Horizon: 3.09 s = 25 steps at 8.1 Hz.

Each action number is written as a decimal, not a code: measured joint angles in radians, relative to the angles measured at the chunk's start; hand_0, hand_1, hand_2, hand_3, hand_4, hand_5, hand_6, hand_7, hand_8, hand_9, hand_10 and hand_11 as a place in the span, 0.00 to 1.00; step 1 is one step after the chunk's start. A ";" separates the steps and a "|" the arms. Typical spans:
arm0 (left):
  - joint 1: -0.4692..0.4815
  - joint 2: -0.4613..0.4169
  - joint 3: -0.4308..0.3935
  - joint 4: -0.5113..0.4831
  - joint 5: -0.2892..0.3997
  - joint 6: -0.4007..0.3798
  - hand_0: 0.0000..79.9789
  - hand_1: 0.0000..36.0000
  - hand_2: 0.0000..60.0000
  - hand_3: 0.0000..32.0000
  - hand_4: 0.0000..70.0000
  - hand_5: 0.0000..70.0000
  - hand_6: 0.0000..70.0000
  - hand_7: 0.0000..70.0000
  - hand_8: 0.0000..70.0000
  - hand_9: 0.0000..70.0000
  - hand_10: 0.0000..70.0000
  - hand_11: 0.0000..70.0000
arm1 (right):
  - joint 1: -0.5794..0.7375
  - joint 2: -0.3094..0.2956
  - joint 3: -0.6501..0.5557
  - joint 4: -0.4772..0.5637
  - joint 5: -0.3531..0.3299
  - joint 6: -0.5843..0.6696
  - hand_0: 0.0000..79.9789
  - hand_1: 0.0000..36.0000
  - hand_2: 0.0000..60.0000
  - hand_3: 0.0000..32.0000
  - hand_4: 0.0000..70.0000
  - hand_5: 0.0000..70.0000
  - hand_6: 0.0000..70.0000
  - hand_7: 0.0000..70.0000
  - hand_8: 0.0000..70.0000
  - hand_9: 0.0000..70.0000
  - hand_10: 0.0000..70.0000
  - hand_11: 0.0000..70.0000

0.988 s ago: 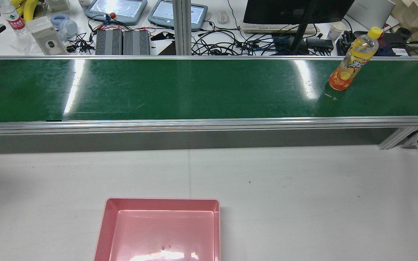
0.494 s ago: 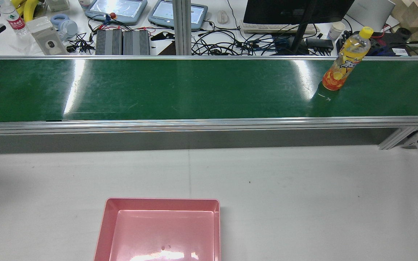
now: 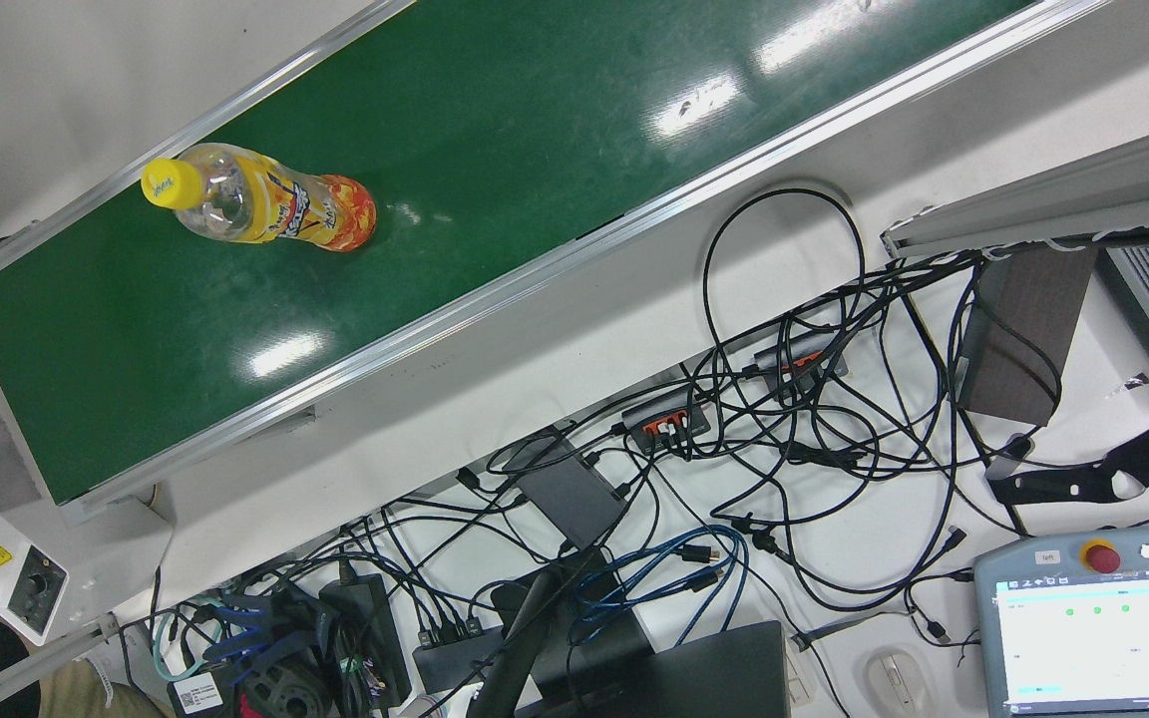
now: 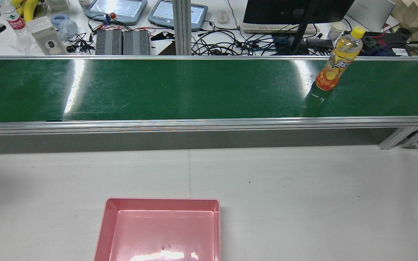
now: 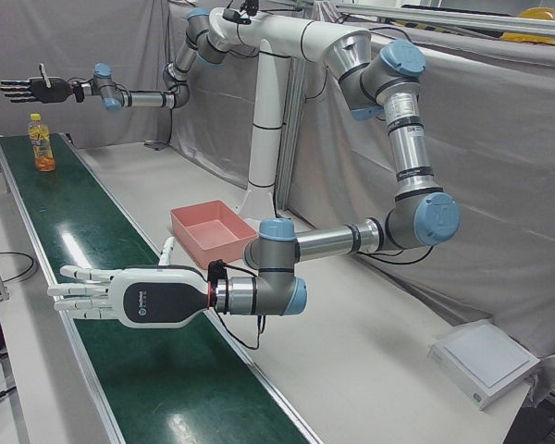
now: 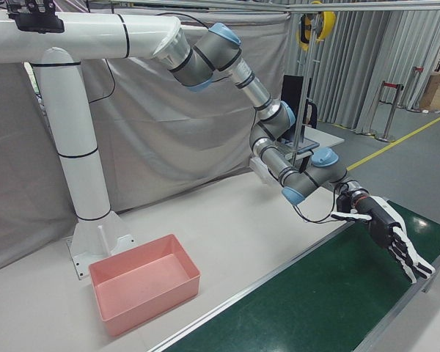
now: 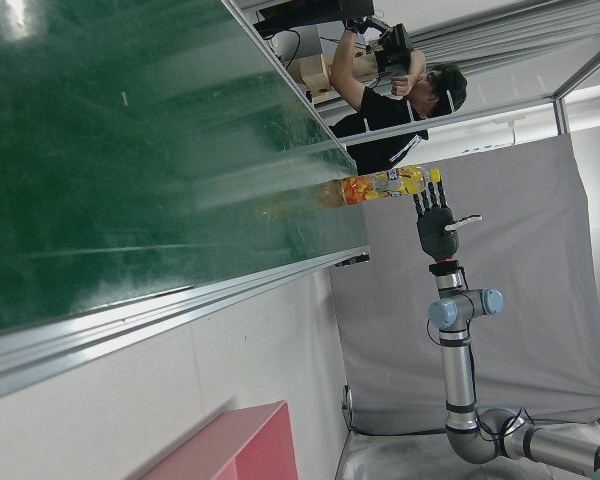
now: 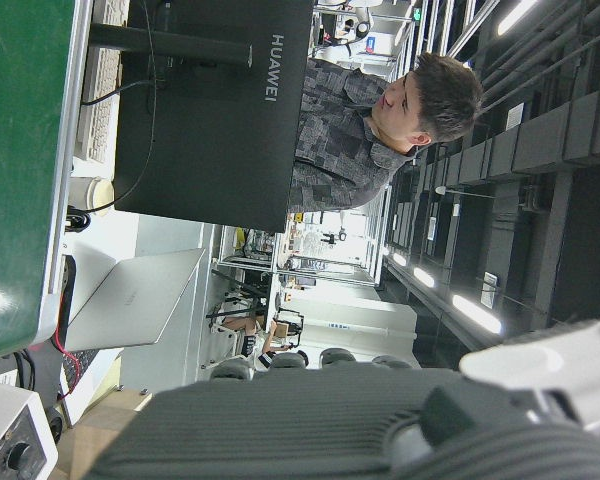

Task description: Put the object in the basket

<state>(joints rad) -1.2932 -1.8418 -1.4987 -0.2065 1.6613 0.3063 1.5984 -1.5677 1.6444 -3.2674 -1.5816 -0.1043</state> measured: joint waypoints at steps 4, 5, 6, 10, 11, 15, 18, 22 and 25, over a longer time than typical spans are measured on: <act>0.000 -0.001 0.000 0.001 0.000 -0.001 0.68 0.04 0.00 0.03 0.10 0.20 0.00 0.00 0.02 0.01 0.07 0.11 | 0.000 0.000 0.000 0.000 0.000 0.000 0.00 0.00 0.00 0.00 0.00 0.00 0.00 0.00 0.00 0.00 0.00 0.00; 0.000 -0.002 0.000 0.001 0.000 -0.001 0.67 0.04 0.00 0.02 0.10 0.20 0.00 0.00 0.02 0.01 0.06 0.11 | 0.000 0.000 0.000 0.000 0.000 0.000 0.00 0.00 0.00 0.00 0.00 0.00 0.00 0.00 0.00 0.00 0.00 0.00; 0.000 -0.002 0.000 0.002 0.000 -0.001 0.67 0.02 0.00 0.02 0.10 0.19 0.00 0.00 0.02 0.01 0.06 0.11 | 0.000 0.000 0.000 0.000 0.000 0.000 0.00 0.00 0.00 0.00 0.00 0.00 0.00 0.00 0.00 0.00 0.00 0.00; 0.000 -0.002 0.000 0.002 0.000 0.000 0.67 0.03 0.00 0.02 0.10 0.19 0.00 0.00 0.02 0.01 0.06 0.11 | 0.000 0.000 0.000 0.000 0.000 0.000 0.00 0.00 0.00 0.00 0.00 0.00 0.00 0.00 0.00 0.00 0.00 0.00; 0.000 -0.002 0.000 0.002 0.000 -0.001 0.67 0.03 0.00 0.02 0.10 0.20 0.00 0.00 0.02 0.01 0.06 0.10 | 0.000 0.000 0.000 0.000 0.000 0.000 0.00 0.00 0.00 0.00 0.00 0.00 0.00 0.00 0.00 0.00 0.00 0.00; 0.000 -0.002 0.000 0.002 0.000 -0.001 0.68 0.04 0.00 0.03 0.10 0.19 0.00 0.00 0.01 0.01 0.06 0.10 | 0.000 0.000 0.000 0.000 0.000 0.000 0.00 0.00 0.00 0.00 0.00 0.00 0.00 0.00 0.00 0.00 0.00 0.00; 0.000 -0.002 0.000 0.002 0.000 0.000 0.68 0.03 0.00 0.03 0.10 0.19 0.00 0.00 0.02 0.01 0.06 0.10 | 0.000 0.000 0.000 -0.001 0.000 0.000 0.00 0.00 0.00 0.00 0.00 0.00 0.00 0.00 0.00 0.00 0.00 0.00; 0.000 -0.003 -0.001 0.002 0.000 0.000 0.68 0.04 0.00 0.04 0.10 0.19 0.00 0.00 0.02 0.01 0.06 0.10 | 0.000 0.000 0.000 0.000 0.000 0.000 0.00 0.00 0.00 0.00 0.00 0.00 0.00 0.00 0.00 0.00 0.00 0.00; 0.000 -0.003 -0.001 0.002 0.000 -0.001 0.68 0.05 0.00 0.04 0.10 0.19 0.00 0.00 0.02 0.01 0.06 0.10 | 0.000 0.000 0.000 0.000 0.000 0.000 0.00 0.00 0.00 0.00 0.00 0.00 0.00 0.00 0.00 0.00 0.00 0.00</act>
<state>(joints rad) -1.2931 -1.8453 -1.4998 -0.2040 1.6613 0.3053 1.5984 -1.5677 1.6444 -3.2674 -1.5815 -0.1043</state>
